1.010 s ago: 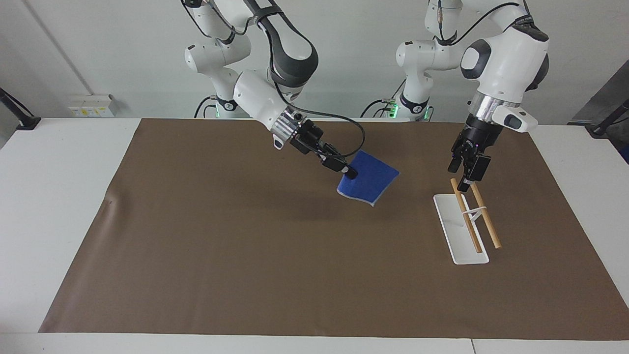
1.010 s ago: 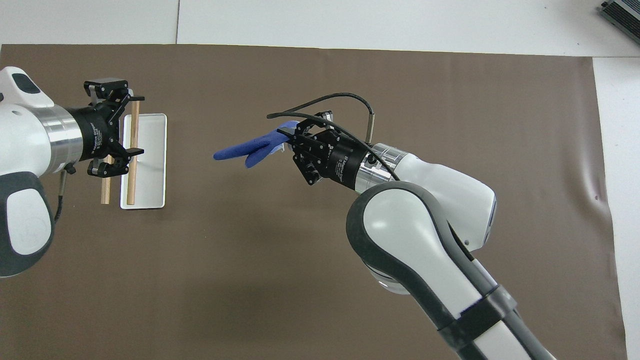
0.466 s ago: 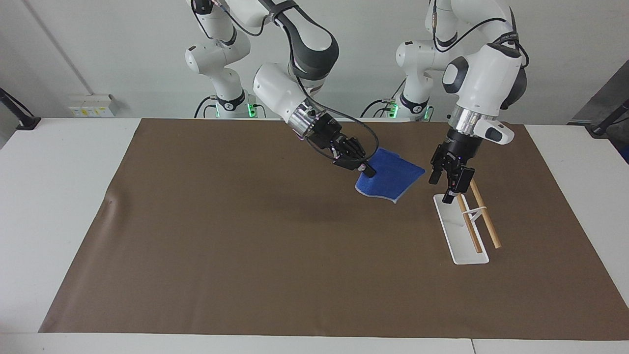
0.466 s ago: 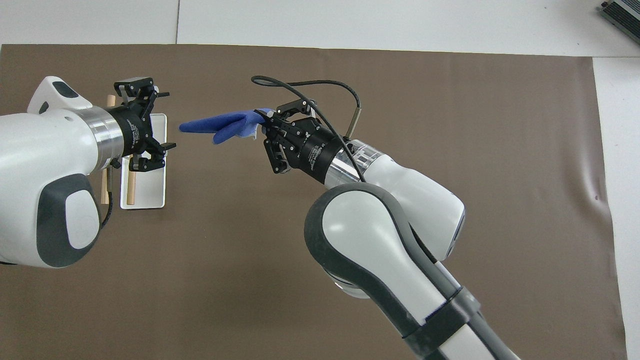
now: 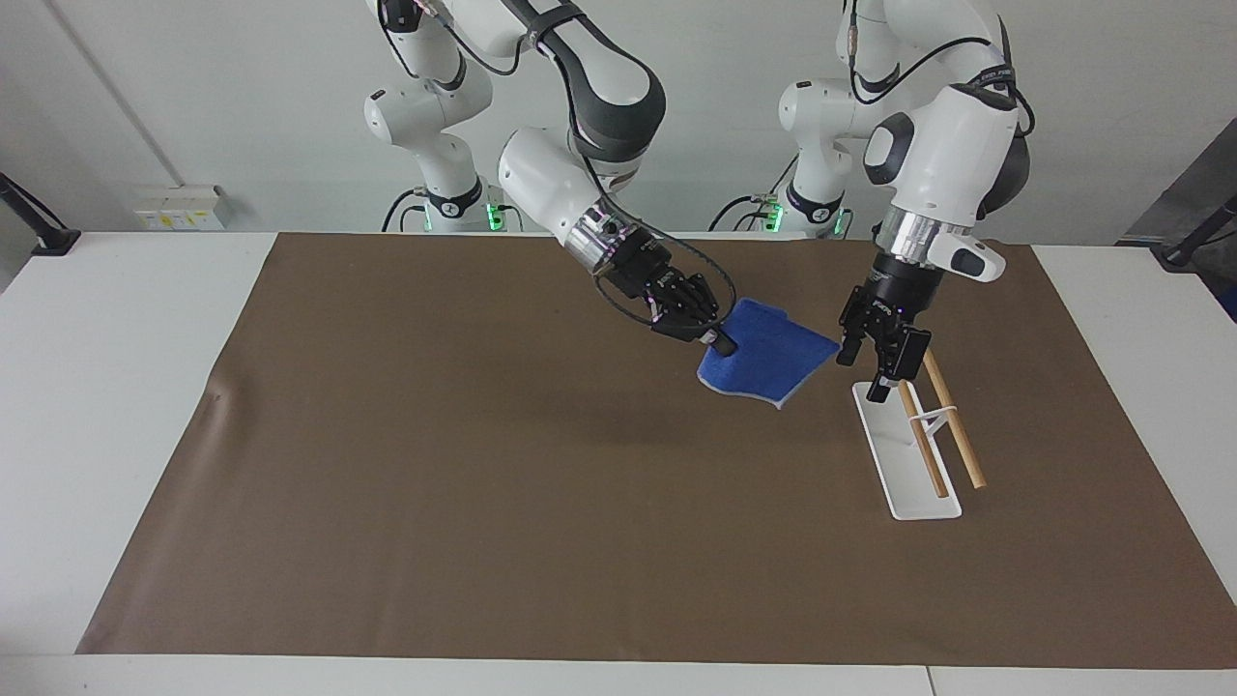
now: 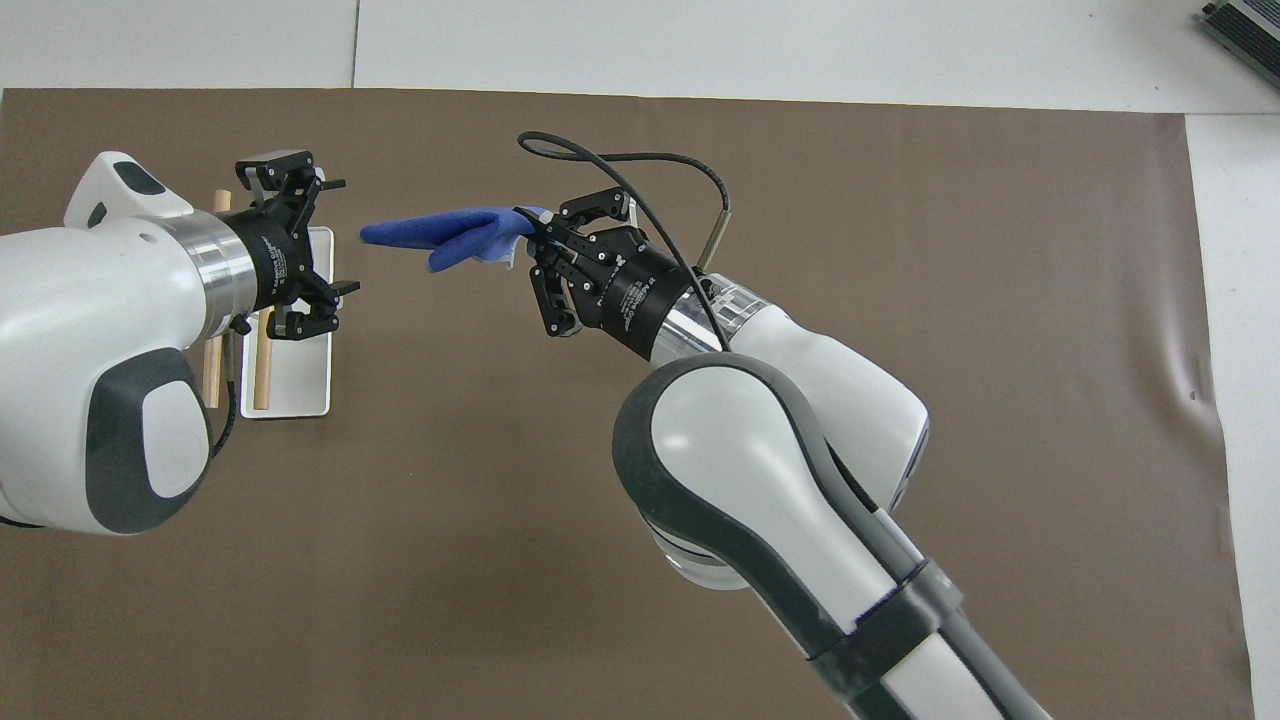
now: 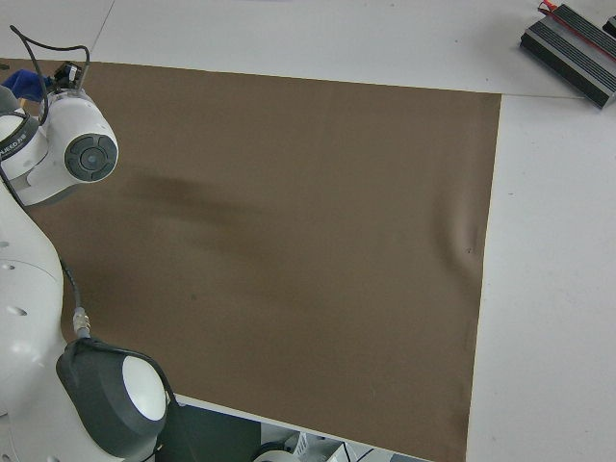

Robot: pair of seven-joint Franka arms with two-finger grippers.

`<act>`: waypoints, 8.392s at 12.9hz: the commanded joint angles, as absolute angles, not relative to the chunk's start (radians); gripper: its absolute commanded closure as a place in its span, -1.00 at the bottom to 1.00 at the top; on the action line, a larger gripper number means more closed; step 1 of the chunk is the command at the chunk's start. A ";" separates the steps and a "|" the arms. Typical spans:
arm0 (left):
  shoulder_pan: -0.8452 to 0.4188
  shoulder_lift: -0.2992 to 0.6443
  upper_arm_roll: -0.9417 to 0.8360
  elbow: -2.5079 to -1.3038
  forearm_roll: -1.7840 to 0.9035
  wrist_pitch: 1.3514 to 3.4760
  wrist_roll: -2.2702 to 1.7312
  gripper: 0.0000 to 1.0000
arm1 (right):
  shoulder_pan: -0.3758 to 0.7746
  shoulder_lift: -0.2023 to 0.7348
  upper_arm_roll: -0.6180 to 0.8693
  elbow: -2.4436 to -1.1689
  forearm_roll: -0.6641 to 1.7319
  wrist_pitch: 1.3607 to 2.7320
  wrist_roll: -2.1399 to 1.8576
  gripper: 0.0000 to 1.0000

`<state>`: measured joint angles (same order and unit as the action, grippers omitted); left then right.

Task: Right arm passes towel to left arm to hang
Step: 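Carry the towel toward the left gripper while the left gripper approaches, then move the left gripper onto the towel's free end, then close the left gripper on the towel end held by the right gripper, then open the right gripper and withdraw it while the left gripper pulls the towel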

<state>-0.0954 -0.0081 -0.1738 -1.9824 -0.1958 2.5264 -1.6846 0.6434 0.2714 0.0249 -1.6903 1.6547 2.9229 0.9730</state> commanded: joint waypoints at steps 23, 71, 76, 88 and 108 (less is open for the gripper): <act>-0.094 0.055 -0.233 -1.916 -0.198 2.560 -1.957 -1.00 | 0.658 0.281 0.028 -1.698 1.853 2.962 0.766 1.00; -0.081 0.040 -0.271 -1.980 -0.255 2.485 -2.043 -1.00 | 0.653 0.272 0.035 -1.697 2.063 2.967 0.336 1.00; -0.084 0.029 -0.284 -1.983 -0.255 2.399 -2.039 -1.00 | 0.660 0.270 0.035 -1.698 2.082 2.980 0.336 1.00; -0.074 0.025 -0.304 -1.980 -0.255 2.373 -1.899 0.55 | 0.663 0.272 0.035 -1.700 2.083 2.981 0.337 1.00; -0.064 0.086 -0.028 -1.922 -0.250 2.589 -1.185 1.00 | 0.450 0.270 0.026 -1.851 1.345 3.033 -0.239 -1.00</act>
